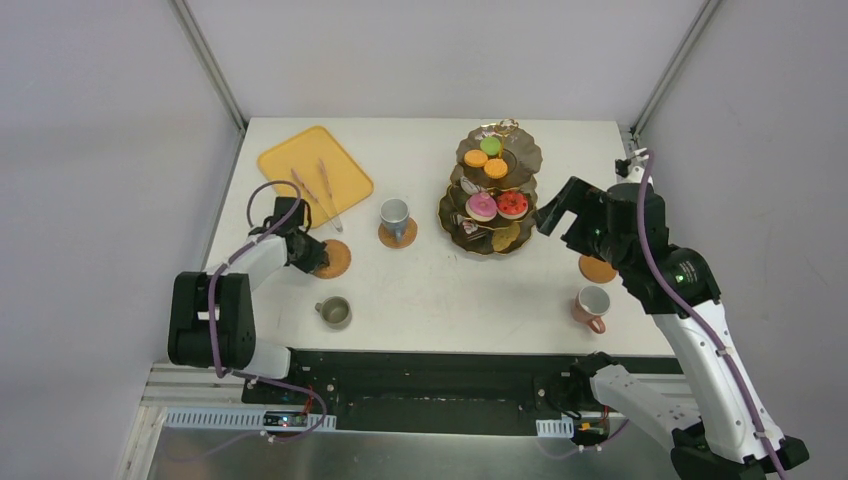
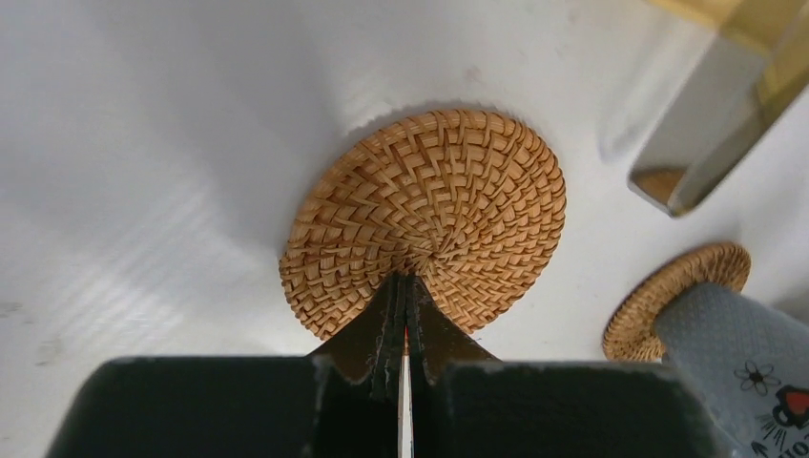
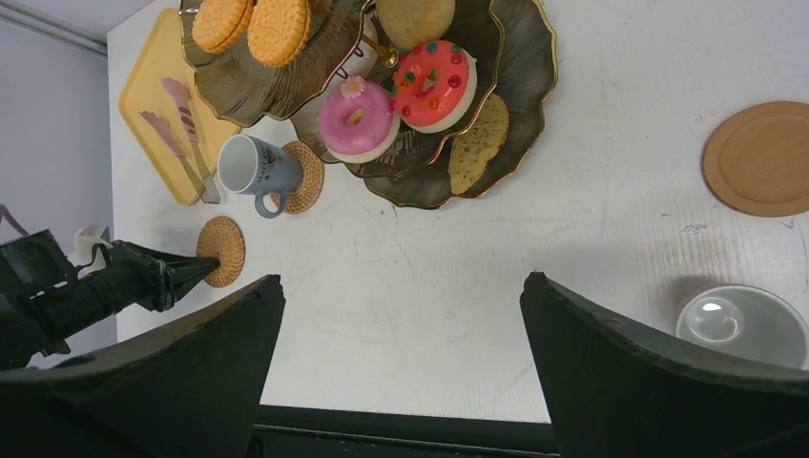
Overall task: Serve the afternoon tea
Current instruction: Move the coaster to the center of the board.
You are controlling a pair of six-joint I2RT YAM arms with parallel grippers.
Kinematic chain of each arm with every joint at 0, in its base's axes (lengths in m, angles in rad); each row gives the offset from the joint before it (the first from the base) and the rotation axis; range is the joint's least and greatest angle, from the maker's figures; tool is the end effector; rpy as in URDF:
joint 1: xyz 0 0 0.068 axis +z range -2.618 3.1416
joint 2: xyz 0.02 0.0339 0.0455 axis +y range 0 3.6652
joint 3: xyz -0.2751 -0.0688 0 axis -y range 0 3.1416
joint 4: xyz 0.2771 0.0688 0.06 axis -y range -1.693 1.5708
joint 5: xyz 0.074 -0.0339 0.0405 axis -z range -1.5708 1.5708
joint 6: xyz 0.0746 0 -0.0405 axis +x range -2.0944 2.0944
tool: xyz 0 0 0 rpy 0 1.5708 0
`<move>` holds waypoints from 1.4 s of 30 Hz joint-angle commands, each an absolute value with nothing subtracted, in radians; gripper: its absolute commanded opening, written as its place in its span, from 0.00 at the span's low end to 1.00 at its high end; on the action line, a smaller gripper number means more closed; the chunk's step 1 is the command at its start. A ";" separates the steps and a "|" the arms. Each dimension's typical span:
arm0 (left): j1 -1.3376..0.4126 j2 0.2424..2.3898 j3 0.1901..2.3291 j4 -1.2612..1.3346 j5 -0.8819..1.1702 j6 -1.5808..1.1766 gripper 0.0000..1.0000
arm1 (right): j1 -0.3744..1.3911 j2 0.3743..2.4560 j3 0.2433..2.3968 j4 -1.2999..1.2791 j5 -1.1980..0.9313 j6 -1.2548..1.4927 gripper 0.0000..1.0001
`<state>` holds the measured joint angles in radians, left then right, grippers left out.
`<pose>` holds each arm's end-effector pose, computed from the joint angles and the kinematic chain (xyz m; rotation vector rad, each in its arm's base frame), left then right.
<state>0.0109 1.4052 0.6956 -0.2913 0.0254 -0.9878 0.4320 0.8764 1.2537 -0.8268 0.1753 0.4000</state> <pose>0.3041 0.0014 0.1247 -1.2474 2.3073 -0.3899 0.1982 0.0771 0.4187 0.0794 2.0291 0.3514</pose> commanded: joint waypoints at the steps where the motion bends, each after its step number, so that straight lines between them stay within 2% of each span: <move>1: -0.101 1.473 0.731 -0.371 0.054 -0.965 0.00 | 0.436 0.860 1.273 -0.813 0.196 0.401 0.99; 9: -0.292 1.428 0.746 -0.394 0.013 -0.862 0.00 | 0.437 0.829 1.244 -0.816 0.220 0.430 0.99; 13: -0.455 1.443 0.779 -0.392 -0.016 -0.833 0.00 | 0.437 0.825 1.229 -0.810 0.221 0.441 0.99; 22: -0.711 1.637 0.954 -0.407 -0.103 -0.808 0.00 | 0.436 0.815 1.230 -0.821 0.228 0.451 0.99; 29: -0.760 1.793 1.108 -0.400 -0.103 -0.784 0.00 | 0.437 0.795 1.240 -0.855 0.243 0.459 0.99; 42: -0.781 1.817 1.217 -0.421 -0.096 -0.774 0.00 | 0.436 0.792 1.243 -0.863 0.256 0.446 0.99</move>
<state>-0.7628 1.8294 1.1923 -0.3897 -0.0799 -0.7929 0.4320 0.7986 1.2285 -0.8608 0.2321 0.4446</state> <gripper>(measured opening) 0.006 0.990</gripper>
